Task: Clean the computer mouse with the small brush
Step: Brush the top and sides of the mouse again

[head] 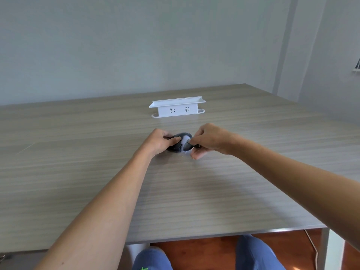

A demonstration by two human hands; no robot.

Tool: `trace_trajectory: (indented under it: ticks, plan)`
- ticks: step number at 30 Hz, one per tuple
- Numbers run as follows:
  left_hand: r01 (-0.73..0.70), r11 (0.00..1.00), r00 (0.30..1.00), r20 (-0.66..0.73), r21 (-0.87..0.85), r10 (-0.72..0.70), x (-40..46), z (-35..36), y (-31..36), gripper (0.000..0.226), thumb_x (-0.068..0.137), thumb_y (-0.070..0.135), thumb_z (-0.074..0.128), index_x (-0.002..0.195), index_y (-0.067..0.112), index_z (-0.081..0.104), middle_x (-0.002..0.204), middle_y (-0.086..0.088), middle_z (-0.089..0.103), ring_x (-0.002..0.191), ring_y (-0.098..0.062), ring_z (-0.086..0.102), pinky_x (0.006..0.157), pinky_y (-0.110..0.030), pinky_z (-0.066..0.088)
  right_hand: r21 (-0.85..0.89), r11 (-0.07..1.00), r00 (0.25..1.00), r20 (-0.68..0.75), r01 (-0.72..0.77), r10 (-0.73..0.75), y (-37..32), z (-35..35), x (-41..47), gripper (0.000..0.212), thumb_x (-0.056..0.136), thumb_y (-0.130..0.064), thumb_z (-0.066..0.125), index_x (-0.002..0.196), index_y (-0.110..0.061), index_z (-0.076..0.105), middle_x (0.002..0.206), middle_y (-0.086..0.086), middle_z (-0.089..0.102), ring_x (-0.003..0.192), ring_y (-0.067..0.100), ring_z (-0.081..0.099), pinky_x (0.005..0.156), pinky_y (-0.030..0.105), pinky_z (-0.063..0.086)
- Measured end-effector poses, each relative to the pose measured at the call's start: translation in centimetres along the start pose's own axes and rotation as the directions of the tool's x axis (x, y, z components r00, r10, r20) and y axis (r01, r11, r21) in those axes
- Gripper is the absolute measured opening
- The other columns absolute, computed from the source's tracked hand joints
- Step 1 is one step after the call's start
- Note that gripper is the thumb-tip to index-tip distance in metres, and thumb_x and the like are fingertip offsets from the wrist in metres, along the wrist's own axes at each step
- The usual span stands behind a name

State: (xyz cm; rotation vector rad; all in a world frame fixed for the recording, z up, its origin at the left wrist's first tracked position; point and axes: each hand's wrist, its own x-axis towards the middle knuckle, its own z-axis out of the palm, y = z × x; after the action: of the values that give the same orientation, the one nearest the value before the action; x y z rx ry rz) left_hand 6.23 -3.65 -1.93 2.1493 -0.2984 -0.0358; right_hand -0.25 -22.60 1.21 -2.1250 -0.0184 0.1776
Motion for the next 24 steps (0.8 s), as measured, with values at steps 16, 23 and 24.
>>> trace_trajectory:
  ticks: [16,23,24]
  plan:
    - [0.017,1.0,1.0,0.006,0.005,-0.017,0.5,-0.1,-0.4,0.027,0.092,0.027,0.073,0.114,0.011,0.076,0.102,-0.005,0.076,0.091,-0.015,0.066,0.097,-0.029,0.049,-0.012,1.0,0.993,-0.114,0.011,-0.012,1.2,-1.0,0.7,0.021,0.095,-0.012,0.059,0.075,-0.011,0.066,0.084,0.025,0.078,0.074,0.027,0.076,0.09,0.035,0.058]
    - [0.0,1.0,1.0,0.013,-0.006,0.0,0.6,-0.1,-0.5,0.028,0.093,0.023,0.072,0.116,0.007,0.075,0.099,-0.005,0.073,0.089,-0.014,0.063,0.083,-0.019,0.047,-0.091,0.996,0.986,-0.161,0.027,-0.042,1.3,-2.2,1.8,0.019,0.096,-0.007,0.059,0.088,0.001,0.074,0.065,0.013,0.073,0.048,0.017,0.066,0.051,0.02,0.055]
    - [0.0,1.0,1.0,0.017,-0.005,0.0,0.5,-0.1,-0.5,0.028,0.094,0.022,0.071,0.116,0.007,0.074,0.098,-0.005,0.072,0.088,-0.014,0.062,0.078,-0.015,0.046,-0.14,0.99,0.978,-0.203,0.027,-0.055,1.4,-2.3,2.2,0.02,0.095,-0.007,0.057,0.088,0.001,0.075,0.067,0.013,0.074,0.048,0.018,0.066,0.053,0.019,0.053]
